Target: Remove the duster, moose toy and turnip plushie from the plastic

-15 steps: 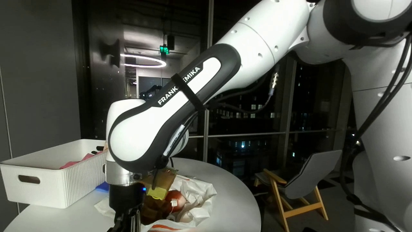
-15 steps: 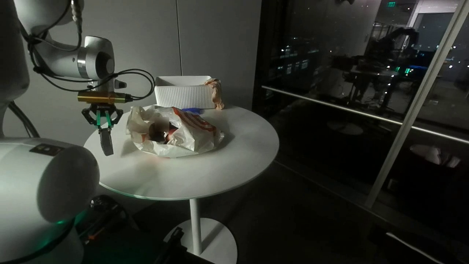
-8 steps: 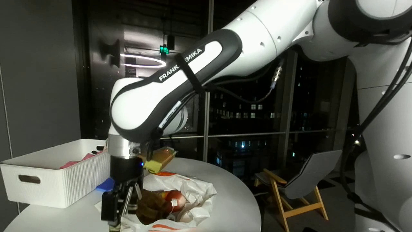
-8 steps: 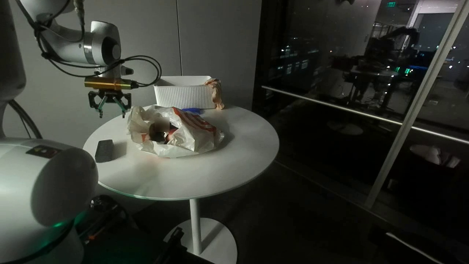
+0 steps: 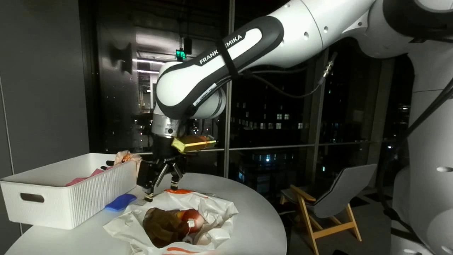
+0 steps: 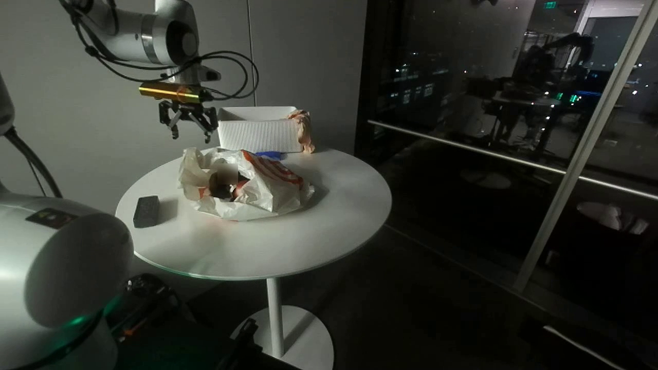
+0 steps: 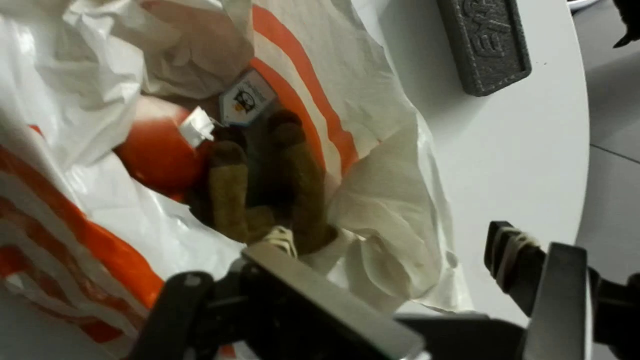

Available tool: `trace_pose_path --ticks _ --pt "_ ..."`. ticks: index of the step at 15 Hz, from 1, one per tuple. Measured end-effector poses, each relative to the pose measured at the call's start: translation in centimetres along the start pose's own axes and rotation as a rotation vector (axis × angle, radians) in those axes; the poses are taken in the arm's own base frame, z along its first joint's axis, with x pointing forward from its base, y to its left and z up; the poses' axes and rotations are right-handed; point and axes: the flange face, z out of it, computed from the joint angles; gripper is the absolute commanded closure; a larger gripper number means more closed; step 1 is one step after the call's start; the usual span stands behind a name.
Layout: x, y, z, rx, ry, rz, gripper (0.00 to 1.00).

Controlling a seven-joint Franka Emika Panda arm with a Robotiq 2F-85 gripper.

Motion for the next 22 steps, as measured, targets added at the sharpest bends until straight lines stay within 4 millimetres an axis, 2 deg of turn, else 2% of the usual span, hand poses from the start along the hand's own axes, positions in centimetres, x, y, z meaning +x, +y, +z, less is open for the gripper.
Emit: trace_pose_path --ticks 3,7,10,15,19,20,21,22 --pt "0.0 1.9 3.1 -0.001 -0.074 0.134 0.00" --pt "0.3 2.6 7.7 0.001 -0.145 0.235 0.00" --pt "1.3 3.1 10.2 -0.012 -0.132 0.272 0.00" --pt "3.3 4.2 12.6 -0.095 -0.034 0.263 0.00" --pt "4.2 4.6 14.0 -0.141 0.036 0.261 0.00" --pt "4.3 4.6 14.4 -0.150 0.051 0.264 0.25" --pt "4.3 4.7 14.7 -0.165 0.062 0.263 0.26" --pt "4.3 4.8 15.0 -0.179 0.072 0.262 0.32"
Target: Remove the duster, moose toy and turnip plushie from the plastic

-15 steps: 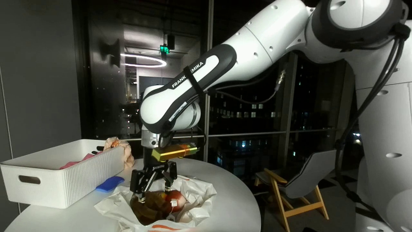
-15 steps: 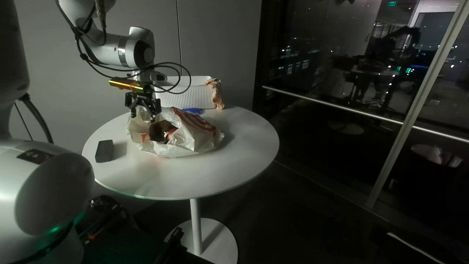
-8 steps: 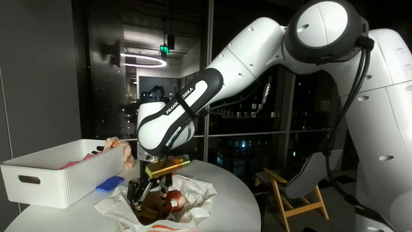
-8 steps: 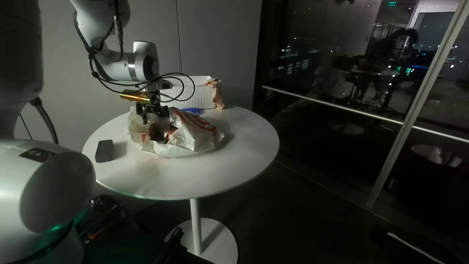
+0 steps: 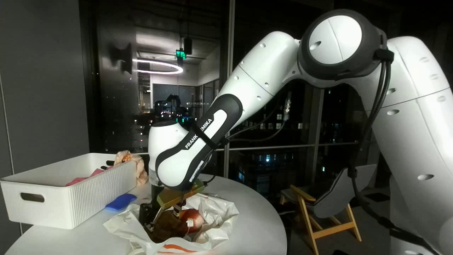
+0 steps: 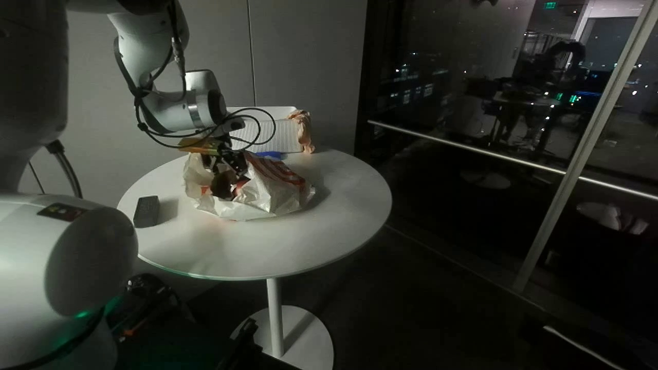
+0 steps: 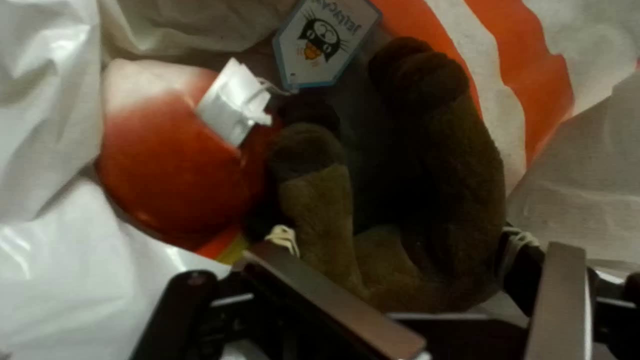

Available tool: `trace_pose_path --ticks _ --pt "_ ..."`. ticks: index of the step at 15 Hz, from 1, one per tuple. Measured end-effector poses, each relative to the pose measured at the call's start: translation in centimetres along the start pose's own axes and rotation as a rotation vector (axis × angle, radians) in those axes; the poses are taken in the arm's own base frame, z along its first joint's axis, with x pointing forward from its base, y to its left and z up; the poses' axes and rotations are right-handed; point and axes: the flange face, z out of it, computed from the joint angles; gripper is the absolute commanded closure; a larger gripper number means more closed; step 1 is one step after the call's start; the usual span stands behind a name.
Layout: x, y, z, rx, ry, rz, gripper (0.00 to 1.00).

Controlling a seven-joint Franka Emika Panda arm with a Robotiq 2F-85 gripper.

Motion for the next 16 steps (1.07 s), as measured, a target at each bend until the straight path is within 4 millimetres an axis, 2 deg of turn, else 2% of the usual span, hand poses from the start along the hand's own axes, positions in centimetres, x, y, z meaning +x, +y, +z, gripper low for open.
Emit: trace_pose_path --ticks 5,8,10,12,13,15,16 --pt "0.2 -0.2 -0.2 0.003 0.031 0.028 0.73" --pt "0.6 0.0 -1.2 0.015 0.046 0.048 0.92" --pt "0.7 0.3 -2.3 0.030 0.050 0.072 0.98" --pt "0.7 0.5 -3.8 0.053 0.035 0.099 0.99" --pt "0.5 0.5 -4.8 0.079 0.013 0.105 0.96" --pt "0.0 0.4 -7.3 0.144 -0.029 0.103 0.95" --pt "-0.2 0.5 -8.7 0.168 -0.042 0.101 0.83"
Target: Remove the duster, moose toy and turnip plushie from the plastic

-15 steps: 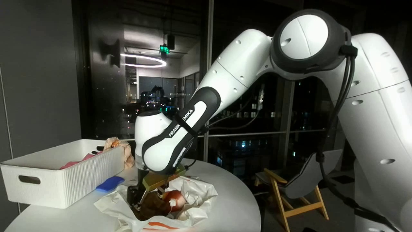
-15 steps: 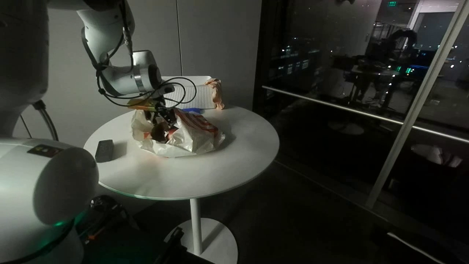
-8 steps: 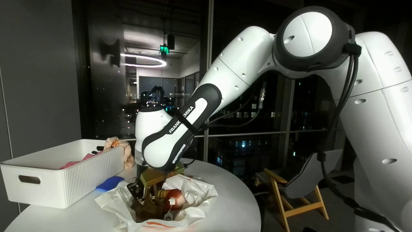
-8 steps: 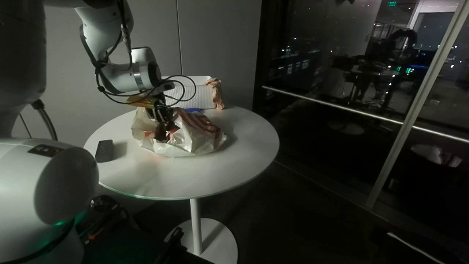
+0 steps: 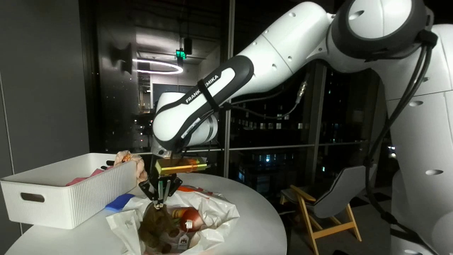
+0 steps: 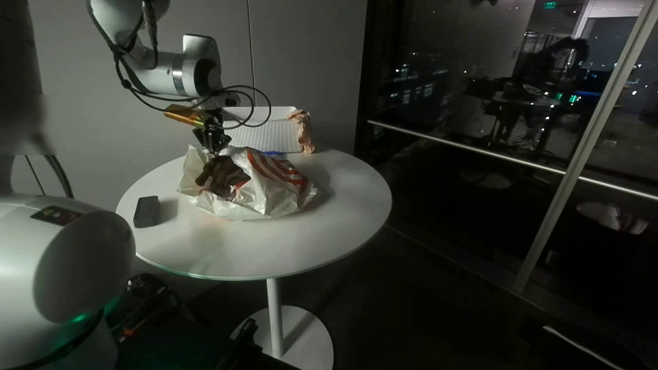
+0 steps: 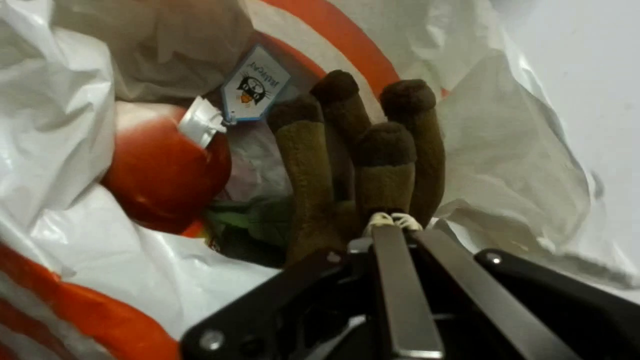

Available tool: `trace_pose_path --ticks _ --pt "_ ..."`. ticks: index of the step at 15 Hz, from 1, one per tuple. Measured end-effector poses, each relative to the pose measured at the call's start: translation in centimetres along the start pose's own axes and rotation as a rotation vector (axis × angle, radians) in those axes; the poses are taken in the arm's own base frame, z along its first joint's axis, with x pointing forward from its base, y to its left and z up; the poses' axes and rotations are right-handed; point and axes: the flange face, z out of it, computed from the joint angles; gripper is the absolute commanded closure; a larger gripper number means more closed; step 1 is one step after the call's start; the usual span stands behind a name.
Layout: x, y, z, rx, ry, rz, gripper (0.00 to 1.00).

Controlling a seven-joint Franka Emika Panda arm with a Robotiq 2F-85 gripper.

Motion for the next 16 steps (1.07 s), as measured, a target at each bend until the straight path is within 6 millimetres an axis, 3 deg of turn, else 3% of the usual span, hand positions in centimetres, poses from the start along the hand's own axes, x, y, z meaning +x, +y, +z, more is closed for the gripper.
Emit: trace_pose_path --ticks 1,4,5,7,11,16 --pt "-0.3 0.0 -1.2 0.010 -0.013 -0.003 0.94" --pt "-0.9 0.2 -3.7 0.015 -0.050 -0.013 0.97" --pt "-1.1 0.3 -4.2 0.018 -0.059 -0.015 0.72" --pt "-1.5 0.5 -4.7 0.026 -0.090 -0.022 0.69" --pt "-2.5 0.6 -4.1 0.027 -0.172 -0.065 0.40" --pt "-2.6 1.1 1.5 -0.010 -0.224 -0.082 0.03"
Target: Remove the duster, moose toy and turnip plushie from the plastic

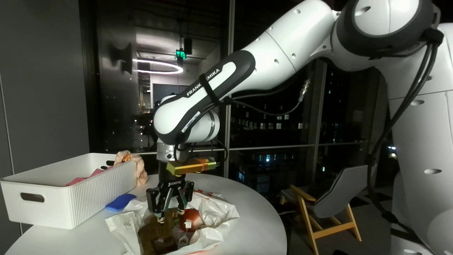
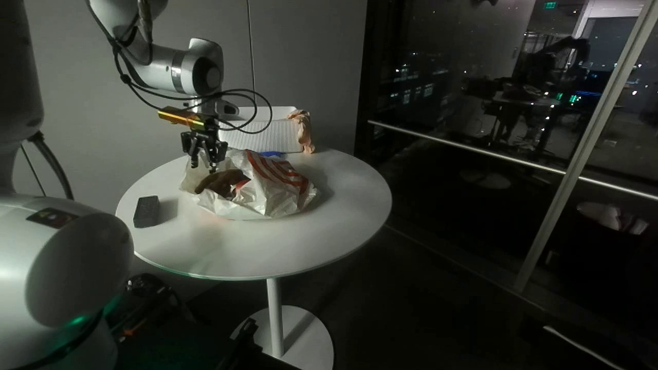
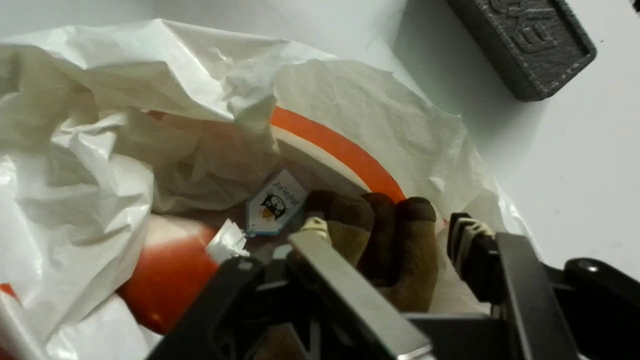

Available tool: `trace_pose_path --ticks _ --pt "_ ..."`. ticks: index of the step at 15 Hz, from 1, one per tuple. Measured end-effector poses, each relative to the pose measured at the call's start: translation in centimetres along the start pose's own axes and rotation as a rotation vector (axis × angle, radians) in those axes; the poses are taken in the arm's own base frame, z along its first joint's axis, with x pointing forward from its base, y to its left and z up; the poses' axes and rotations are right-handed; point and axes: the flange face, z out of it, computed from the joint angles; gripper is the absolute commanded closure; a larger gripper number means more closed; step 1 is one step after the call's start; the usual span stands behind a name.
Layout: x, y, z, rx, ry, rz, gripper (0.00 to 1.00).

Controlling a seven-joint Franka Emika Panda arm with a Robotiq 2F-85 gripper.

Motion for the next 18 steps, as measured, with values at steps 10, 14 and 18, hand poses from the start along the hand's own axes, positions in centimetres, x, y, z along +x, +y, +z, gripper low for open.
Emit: trace_pose_path --ticks 10,14,18 --pt "3.4 0.7 7.3 -0.125 0.188 -0.040 0.57" --pt "3.9 1.2 6.7 -0.119 0.224 -0.014 0.88" --pt "3.8 1.0 5.3 -0.108 0.240 0.007 0.96"
